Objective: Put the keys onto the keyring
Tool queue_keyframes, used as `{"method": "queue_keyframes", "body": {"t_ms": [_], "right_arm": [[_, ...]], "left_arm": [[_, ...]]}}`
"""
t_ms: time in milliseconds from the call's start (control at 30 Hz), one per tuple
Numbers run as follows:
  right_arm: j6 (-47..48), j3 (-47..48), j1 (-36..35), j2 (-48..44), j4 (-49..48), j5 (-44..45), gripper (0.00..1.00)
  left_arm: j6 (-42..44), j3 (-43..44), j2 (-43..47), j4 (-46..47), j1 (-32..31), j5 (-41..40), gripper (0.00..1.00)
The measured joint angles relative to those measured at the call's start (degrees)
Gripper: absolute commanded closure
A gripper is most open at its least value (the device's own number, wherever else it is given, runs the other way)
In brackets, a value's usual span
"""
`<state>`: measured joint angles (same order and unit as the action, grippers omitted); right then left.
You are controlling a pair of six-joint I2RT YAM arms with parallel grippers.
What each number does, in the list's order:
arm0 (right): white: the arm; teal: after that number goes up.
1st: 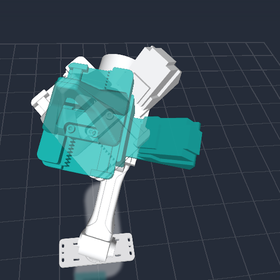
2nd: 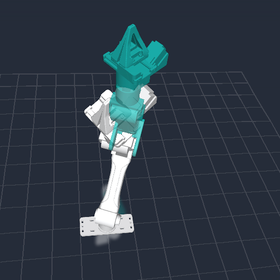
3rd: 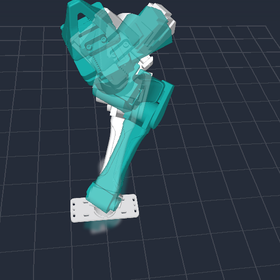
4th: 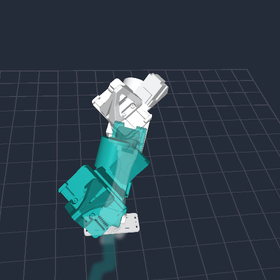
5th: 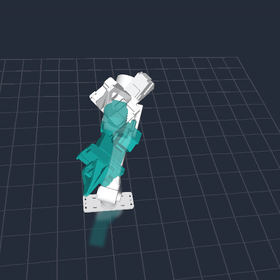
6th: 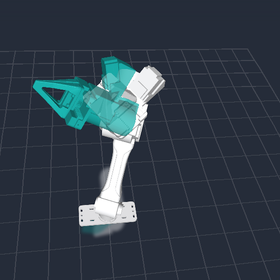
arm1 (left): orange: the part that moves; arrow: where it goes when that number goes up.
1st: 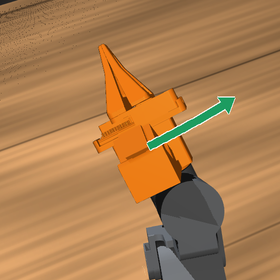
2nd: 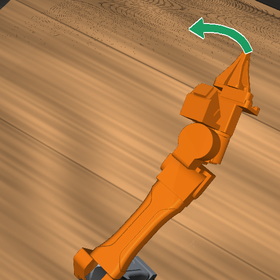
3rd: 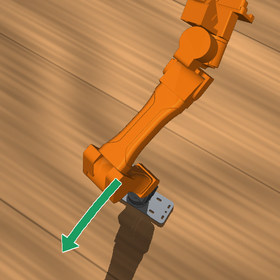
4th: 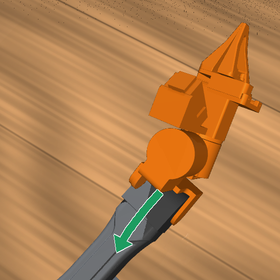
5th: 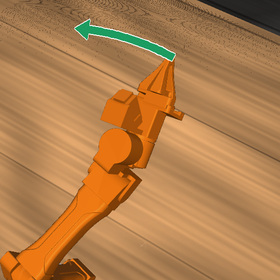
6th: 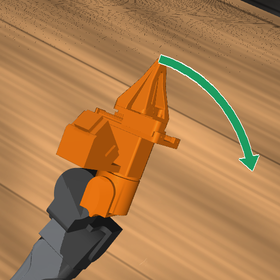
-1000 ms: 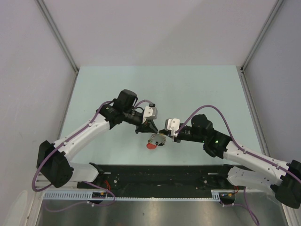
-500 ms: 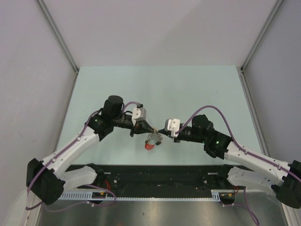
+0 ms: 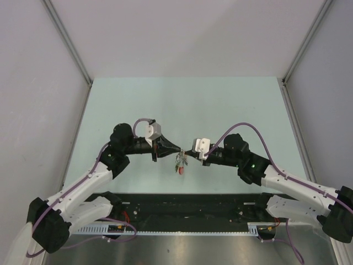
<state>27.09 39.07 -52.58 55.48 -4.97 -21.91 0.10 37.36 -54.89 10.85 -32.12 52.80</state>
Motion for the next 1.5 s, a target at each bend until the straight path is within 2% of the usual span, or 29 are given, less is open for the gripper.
{"method": "queue_keyframes", "body": {"t_ms": [300, 333, 400, 433, 633, 800, 967, 1067, 1267, 1500], "right_arm": [[-0.04, 0.07, -0.26, 0.85, -1.33, 0.31, 1.0], [-0.04, 0.07, -0.26, 0.85, -1.31, 0.33, 1.0], [-0.02, 0.07, -0.28, 0.85, -1.31, 0.63, 1.0], [-0.02, 0.07, -0.35, 0.83, -1.33, 0.7, 1.0], [0.04, 0.07, -0.52, 0.81, -0.24, 1.18, 1.0], [0.44, 0.07, -0.59, 0.79, 0.48, 1.16, 1.0], [0.9, 0.07, -0.61, 0.76, 0.83, 1.14, 1.0], [1.05, 0.07, -0.63, 0.74, 0.98, 1.14, 1.0], [1.11, 0.07, -0.83, 0.66, 1.31, 1.11, 1.0], [1.31, 0.07, -0.98, 0.26, 1.36, 1.09, 1.0]], "left_arm": [[-10.36, -7.58, 2.4, 15.63, -1.2, -5.29, 0.99], [-10.86, -8.15, 2.51, 16.52, -1.25, -5.66, 0.97], [-11.72, -8.87, 2.82, 17.59, -1.29, -6.23, 0.85], [-11.8, -8.98, 3.06, 17.68, -1.31, -6.43, 0.75], [-9.79, -8.72, 6.25, 15.06, -1.4, -7.69, 0.65], [-5.14, -5.11, 5.35, 7.32, -1.38, -7.54, 0.57], [1.81, 2.43, 0.22, -3.17, -1.18, -5.2, 0.54], [8.81, 8.11, -4.28, -11.91, -0.87, -3.08, 0.53], [25.14, 19.74, -13.94, -30.51, 0.04, 0.44, 0.57], [37.97, 27.12, -21.92, -42.56, 0.17, 1.25, 0.53]]}}
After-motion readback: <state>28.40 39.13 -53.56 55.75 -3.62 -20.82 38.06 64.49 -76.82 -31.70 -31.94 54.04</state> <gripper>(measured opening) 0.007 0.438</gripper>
